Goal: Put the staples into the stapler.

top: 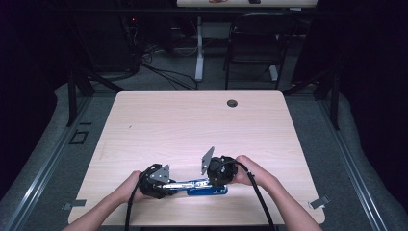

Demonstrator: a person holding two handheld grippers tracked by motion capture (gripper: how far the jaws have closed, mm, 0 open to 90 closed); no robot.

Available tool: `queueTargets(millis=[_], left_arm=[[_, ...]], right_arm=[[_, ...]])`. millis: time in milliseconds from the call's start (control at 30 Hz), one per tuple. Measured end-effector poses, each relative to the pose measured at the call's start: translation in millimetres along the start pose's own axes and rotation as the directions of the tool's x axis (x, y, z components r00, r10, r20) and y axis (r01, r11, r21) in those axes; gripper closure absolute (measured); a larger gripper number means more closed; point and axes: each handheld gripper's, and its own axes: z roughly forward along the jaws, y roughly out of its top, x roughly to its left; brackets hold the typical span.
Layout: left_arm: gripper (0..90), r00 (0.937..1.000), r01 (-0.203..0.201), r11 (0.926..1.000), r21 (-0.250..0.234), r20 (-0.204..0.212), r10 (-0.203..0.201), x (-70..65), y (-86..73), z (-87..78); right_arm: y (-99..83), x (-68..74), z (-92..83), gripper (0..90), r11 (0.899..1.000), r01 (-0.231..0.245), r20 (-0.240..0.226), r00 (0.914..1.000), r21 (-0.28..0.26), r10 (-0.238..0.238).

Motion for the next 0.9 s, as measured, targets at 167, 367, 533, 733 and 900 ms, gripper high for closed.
queueTargets(millis=[167,367,533,733,900], left_arm=[[63.3,1.0,0.002,1.0,-0.005,-0.006,-0.002,-0.3,-0.2,0.7],[63.3,0.9999,0.004,1.0,-0.006,-0.011,-0.004,-0.2,-0.4,0.8],[63.3,1.0,0.004,1.0,-0.006,0.0,-0.004,0.5,-0.4,0.7],[63.3,1.0,0.006,0.9999,-0.008,0.001,-0.006,0.6,-0.6,0.8],[63.4,1.0,0.006,0.9999,-0.008,0.001,-0.006,0.6,-0.6,0.8]], right_arm=[[-2.7,0.2,-0.8,78.3,1.0,0.015,0.001,0.9999,-0.009,-0.015],[-5.6,-0.9,-1.9,78.4,1.0,0.023,-0.005,0.9997,-0.012,-0.023],[-6.7,-3.2,-2.0,78.4,0.999,0.033,-0.015,0.9993,-0.012,-0.033],[-8.4,-5.1,-3.2,78.3,0.999,0.038,-0.029,0.9989,-0.012,-0.038],[-11.8,-6.6,-4.2,78.4,1.0,0.024,-0.039,0.9989,-0.02,-0.025]])
